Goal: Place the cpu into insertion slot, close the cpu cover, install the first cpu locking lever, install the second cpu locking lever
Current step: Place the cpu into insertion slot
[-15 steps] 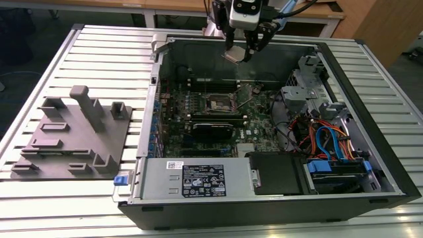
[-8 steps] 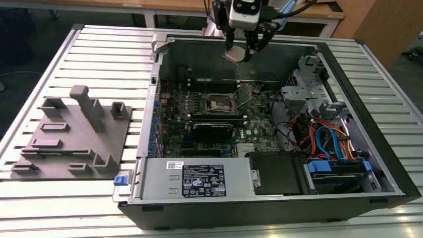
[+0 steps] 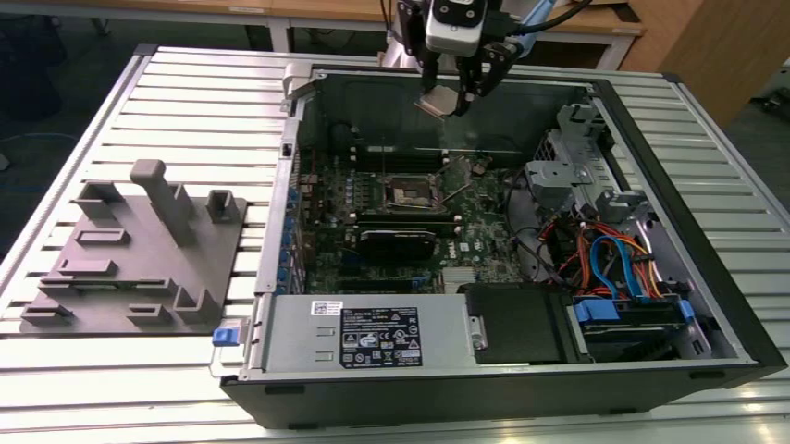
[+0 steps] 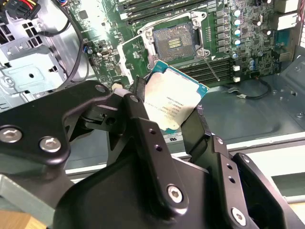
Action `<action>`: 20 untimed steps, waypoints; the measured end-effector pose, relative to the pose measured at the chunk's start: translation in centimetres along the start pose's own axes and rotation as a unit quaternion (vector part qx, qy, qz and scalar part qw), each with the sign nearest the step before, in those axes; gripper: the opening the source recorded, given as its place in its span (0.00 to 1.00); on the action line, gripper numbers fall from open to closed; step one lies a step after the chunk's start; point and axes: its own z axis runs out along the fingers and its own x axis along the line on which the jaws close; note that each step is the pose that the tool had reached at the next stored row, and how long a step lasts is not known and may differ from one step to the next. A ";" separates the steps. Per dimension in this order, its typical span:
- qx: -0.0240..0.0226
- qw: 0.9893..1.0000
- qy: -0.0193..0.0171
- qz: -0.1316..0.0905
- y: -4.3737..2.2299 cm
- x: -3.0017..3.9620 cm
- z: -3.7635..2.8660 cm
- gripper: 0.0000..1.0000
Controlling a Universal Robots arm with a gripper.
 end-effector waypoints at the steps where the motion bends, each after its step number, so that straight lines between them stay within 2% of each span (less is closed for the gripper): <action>1: 0.000 1.000 0.000 0.003 0.00 0.00 0.00 0.54; 5: 0.000 1.000 -0.002 0.020 0.00 0.00 0.03 0.54; 8: -0.001 0.999 -0.003 0.038 0.00 0.00 0.06 0.54; 10: -0.001 0.999 -0.005 0.053 -0.01 0.00 0.09 0.54; 15: -0.002 0.996 -0.008 0.088 -0.01 0.00 0.12 0.54; 18: -0.002 0.995 -0.009 0.100 -0.01 0.00 0.12 0.54; 20: -0.002 0.995 -0.009 0.102 -0.01 0.00 0.13 0.54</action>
